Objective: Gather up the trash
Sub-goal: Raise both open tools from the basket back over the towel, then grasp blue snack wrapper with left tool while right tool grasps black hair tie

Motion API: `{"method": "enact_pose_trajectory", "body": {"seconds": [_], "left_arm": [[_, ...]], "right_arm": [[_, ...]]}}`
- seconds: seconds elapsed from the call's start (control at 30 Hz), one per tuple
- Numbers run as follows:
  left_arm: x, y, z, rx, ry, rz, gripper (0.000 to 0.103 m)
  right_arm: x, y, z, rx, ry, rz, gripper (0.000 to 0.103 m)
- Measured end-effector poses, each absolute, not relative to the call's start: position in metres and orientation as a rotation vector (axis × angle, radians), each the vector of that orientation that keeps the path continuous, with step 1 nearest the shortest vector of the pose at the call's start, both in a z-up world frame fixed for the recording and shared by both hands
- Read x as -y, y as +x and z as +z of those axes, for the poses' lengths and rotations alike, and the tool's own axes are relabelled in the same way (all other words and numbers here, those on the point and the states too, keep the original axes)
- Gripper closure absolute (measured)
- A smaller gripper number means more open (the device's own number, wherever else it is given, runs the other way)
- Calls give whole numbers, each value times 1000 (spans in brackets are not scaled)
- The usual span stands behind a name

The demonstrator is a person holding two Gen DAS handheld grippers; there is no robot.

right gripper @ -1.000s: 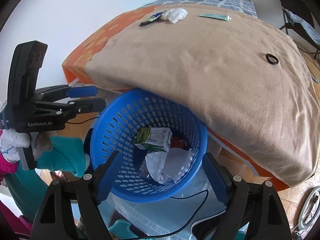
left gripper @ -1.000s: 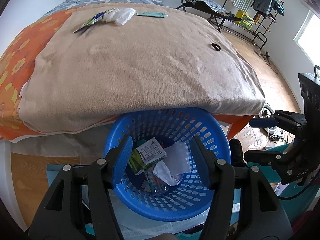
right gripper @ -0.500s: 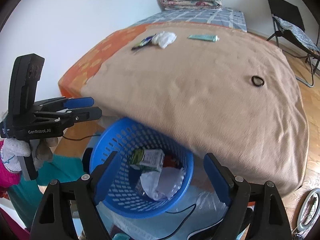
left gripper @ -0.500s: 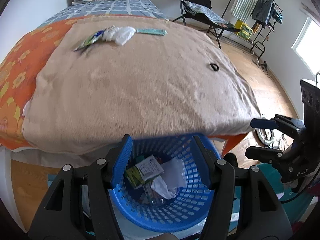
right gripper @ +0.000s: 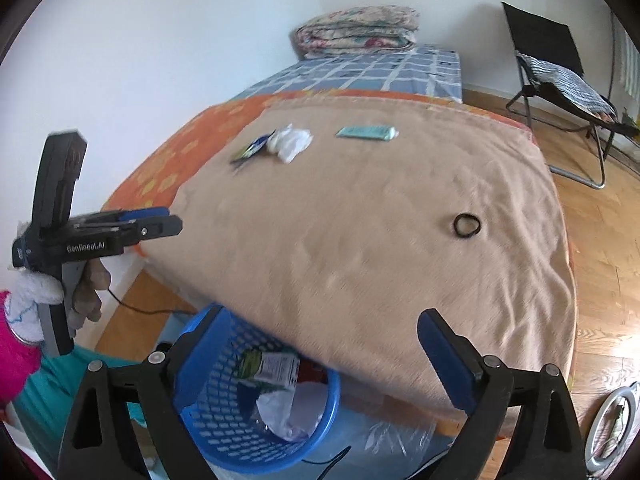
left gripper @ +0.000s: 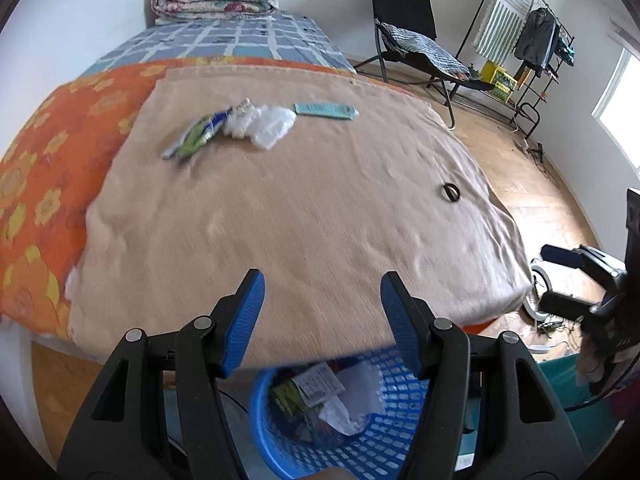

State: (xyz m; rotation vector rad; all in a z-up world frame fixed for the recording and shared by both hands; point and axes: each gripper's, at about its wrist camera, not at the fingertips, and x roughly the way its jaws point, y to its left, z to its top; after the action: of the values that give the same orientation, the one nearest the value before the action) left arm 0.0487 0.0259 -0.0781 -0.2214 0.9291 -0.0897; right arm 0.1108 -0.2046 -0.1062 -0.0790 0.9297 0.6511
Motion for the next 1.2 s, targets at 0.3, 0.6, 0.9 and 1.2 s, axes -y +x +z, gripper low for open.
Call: {"method": "enact_pose_trajectory", "body": {"seconds": [0.3,0.6,0.9,1.2], "left_arm": [[-56,95,-73,-903,-151,-26,41],[-112,138,-85,-909,-224,35,41],[-131,184,-109,-970,-201,63,41],[-128,223,-135,-1017,-137,102,41]], "right_arm": [[219,165,-100,-918,-83,553,2],[227,204,-115,-914,-51,491,2],[235,235,-123,-965,33,442,2],[239,260,-141,-1038,49,396,2]]}}
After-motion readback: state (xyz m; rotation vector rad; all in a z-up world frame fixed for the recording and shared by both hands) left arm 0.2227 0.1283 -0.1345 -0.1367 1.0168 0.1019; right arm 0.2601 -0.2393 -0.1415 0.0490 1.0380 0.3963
